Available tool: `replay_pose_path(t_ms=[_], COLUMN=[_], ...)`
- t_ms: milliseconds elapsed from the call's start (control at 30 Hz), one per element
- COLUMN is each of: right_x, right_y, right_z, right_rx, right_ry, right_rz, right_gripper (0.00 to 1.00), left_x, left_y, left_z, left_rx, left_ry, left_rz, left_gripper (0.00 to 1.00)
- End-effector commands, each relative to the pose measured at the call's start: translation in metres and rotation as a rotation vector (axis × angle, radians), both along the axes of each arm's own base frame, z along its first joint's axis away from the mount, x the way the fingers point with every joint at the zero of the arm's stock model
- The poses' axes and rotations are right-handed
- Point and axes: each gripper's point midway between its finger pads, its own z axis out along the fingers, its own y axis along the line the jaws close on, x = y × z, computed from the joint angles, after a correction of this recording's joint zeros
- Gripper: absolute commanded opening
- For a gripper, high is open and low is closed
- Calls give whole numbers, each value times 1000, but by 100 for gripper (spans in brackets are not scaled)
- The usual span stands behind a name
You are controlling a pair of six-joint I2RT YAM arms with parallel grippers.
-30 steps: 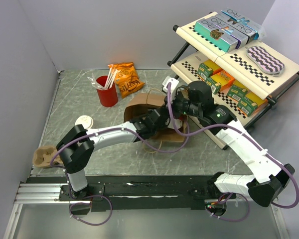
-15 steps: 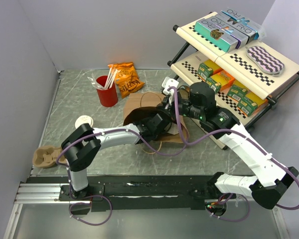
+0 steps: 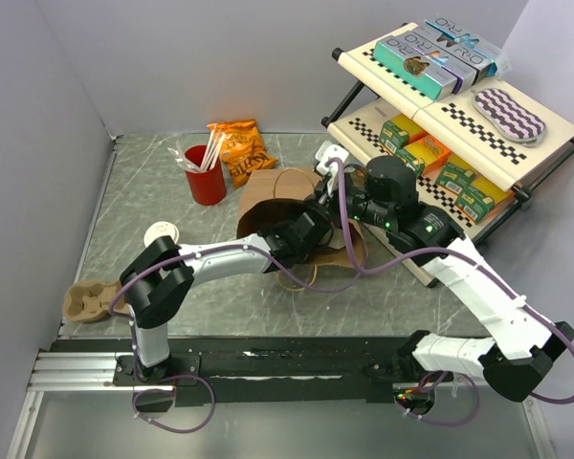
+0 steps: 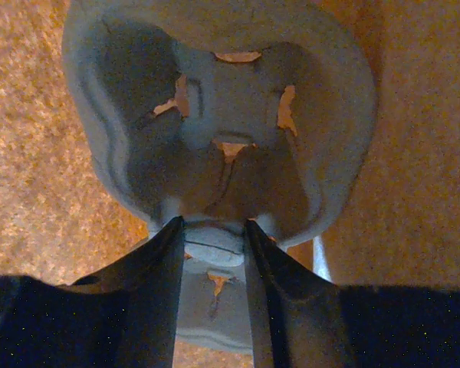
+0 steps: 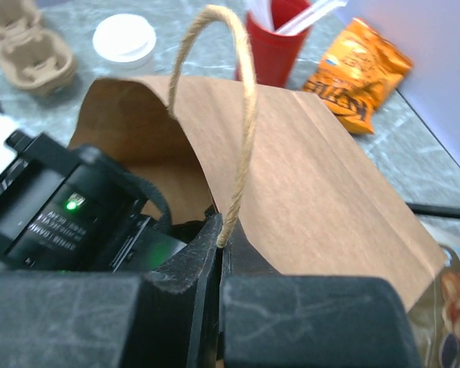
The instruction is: Pack the takeout coffee
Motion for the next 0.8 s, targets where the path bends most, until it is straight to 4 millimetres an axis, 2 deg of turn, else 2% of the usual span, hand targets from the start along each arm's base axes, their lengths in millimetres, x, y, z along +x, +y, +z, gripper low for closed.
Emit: replay_pose_path(t_ms=[0, 67, 200, 233, 400, 500, 533, 667, 700, 733, 767], right_x=[9, 7, -2, -1, -6, -11, -19, -23, -21, -19, -18], right_y=[-11, -10, -11, -15, -15, -8, -1, 2, 0, -1, -3], right_z=[44, 44, 30, 26, 20, 11, 11, 0, -2, -2, -2], right_rx=[89, 97, 107, 110, 130, 131, 154, 158, 155, 152, 150], right_ry=[-14, 26, 123, 145, 223, 268, 309, 360, 360, 356, 359], right_rz=[-127, -128, -118, -133, -127, -82, -38, -22, -29, -37, -44], right_gripper=[0, 0, 0, 0, 0, 0, 0, 0, 2, 12, 15], left_x=[1, -6, -21, -25, -34, -36, -38, -41, -43, -44, -44], left_y=[10, 7, 7, 8, 2, -9, -11, -12, -12, -12, -11], left_z=[7, 8, 15, 22, 16, 15, 13, 9, 6, 3, 0], left_rx=[28, -13, -110, -129, -183, -225, -225, -249, -249, -250, -250], left_ry=[7, 52, 99, 98, 155, 177, 183, 197, 213, 221, 231], left_rz=[46, 17, -6, -16, -38, -72, -81, -84, -88, -86, -84], left_gripper=[1, 1, 1, 1, 1, 1, 1, 1, 1, 1, 1])
